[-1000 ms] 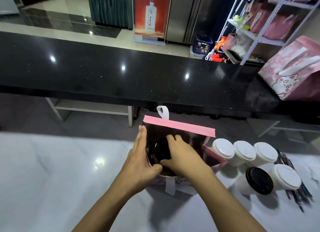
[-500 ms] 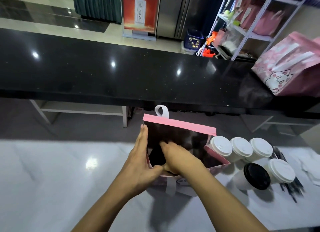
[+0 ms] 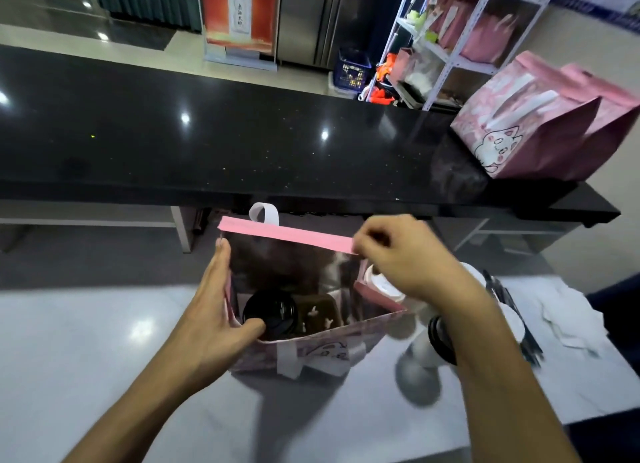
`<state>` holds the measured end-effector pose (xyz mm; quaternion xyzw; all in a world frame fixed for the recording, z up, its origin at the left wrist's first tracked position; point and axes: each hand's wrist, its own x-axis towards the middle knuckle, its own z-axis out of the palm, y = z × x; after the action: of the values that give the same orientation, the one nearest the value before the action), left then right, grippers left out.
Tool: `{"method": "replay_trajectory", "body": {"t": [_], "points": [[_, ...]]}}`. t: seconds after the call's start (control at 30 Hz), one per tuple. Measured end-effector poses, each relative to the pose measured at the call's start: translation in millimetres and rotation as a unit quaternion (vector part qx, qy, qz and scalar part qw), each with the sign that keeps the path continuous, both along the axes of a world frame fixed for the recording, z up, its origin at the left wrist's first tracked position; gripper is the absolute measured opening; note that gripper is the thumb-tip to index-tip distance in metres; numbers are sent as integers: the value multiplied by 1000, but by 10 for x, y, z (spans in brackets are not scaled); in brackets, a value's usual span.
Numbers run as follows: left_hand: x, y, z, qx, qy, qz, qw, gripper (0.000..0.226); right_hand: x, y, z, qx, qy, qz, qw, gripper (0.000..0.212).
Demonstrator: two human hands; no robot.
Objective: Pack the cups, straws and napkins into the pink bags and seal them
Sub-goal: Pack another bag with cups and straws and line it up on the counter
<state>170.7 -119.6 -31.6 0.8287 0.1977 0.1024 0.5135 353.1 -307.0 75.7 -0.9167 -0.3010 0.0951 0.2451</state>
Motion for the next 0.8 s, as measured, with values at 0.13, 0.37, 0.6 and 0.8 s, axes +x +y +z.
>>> {"method": "replay_trajectory", "body": {"t": [0.13, 0.37, 0.6, 0.8], "points": [[79, -173, -13, 5, 6, 23, 1000, 114, 729, -406, -496, -177, -61, -46, 981, 33], [133, -422, 23, 5, 35, 45, 998, 112, 1168, -648, -1377, -336, 29, 41, 940, 71], [146, -523, 99, -5, 41, 77, 996, 109, 1075, -799, -964, -147, -21, -6, 989, 80], [131, -550, 100, -15, 31, 84, 996, 109, 535, -1132, 256, 147, -20, -56, 987, 81]]}}
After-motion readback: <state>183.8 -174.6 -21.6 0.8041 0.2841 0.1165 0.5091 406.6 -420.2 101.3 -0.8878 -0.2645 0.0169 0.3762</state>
